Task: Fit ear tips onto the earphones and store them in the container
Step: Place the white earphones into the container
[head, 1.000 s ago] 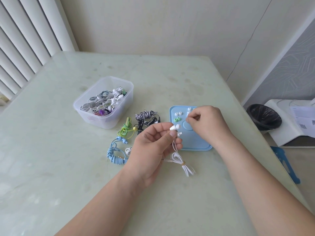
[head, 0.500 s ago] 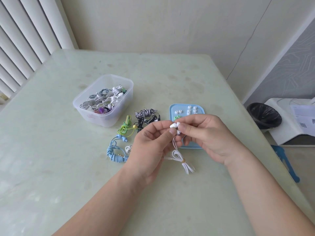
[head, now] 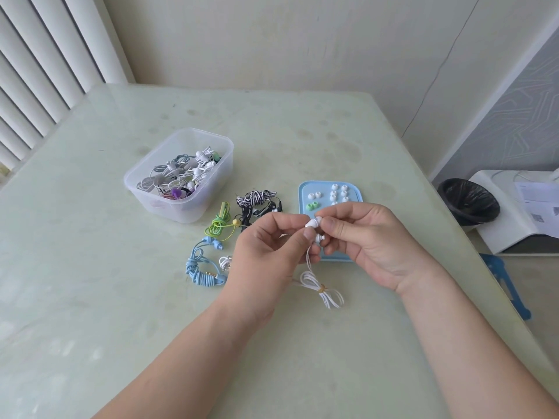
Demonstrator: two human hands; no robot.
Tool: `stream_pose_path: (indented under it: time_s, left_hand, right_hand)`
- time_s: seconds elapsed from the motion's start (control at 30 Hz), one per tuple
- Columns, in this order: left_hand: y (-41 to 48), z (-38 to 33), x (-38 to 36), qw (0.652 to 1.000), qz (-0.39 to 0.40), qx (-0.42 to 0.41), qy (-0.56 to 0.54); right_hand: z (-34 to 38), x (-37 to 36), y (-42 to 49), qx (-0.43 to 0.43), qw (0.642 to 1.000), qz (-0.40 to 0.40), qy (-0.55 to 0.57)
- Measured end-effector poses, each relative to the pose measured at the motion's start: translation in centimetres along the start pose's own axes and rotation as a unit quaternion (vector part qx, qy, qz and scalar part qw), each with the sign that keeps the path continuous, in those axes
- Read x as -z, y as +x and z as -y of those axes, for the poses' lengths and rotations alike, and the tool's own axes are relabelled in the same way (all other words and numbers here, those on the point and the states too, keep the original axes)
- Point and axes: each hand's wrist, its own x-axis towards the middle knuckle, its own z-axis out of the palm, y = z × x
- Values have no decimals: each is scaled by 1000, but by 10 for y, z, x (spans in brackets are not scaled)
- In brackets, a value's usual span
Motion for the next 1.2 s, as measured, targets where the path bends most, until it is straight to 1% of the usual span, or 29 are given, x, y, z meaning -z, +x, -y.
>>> stream_pose_path:
  time_s: [0.1, 0.23, 0.37, 0.57, 0.77, 0.83, 0.87, 0.9, 0.93, 1.0, 1.03, 1.1, 1.2]
  left_hand:
    - [-1, -1, -2, 1000, -1, -20, 12]
    - [-1, -1, -1, 999, -14, -36, 12]
    - [0, -1, -1, 999, -14, -43, 11]
    - [-1, 0, 0, 999, -10, -39, 1]
    - [0, 1, -1, 999, -18, -23, -30]
    - [1, 0, 0, 998, -21, -5, -52]
    - [2, 0, 0, 998, -24, 3, -63]
    - [2, 0, 1, 997, -25, 11, -73]
    - [3, 0, 1, 996, -25, 17, -81]
    - [3, -1, 1, 995, -24, 28, -92]
    - [4, -2, 1, 995, -23, 32, -94]
    - [4, -2, 1, 994, -24, 38, -97]
    - [3, -2, 1, 994, -26, 41, -98]
  right_hand:
    - [-3, -4, -1, 13, 1000, -13, 2]
    - [-6, -10, -1, 11, 998, -56, 34]
    - [-6, -10, -3, 16, 998, -55, 30]
    - [-10, -12, -3, 36, 998, -45, 19]
    - [-15, -9, -4, 70, 996, -58, 7]
    - [-12, -9, -4, 70, 994, -79, 3]
    - [-9, -8, -2, 69, 992, -104, -9]
    - [-7, -6, 1, 71, 987, -140, -43]
    - [-5, -1, 6, 77, 975, -182, -103]
    - [-3, 14, 20, 82, 930, -251, -256]
    - [-2, 19, 27, 81, 905, -260, -327]
    - [-3, 25, 38, 74, 865, -240, -434]
    - [-8, 27, 48, 80, 827, -216, -513]
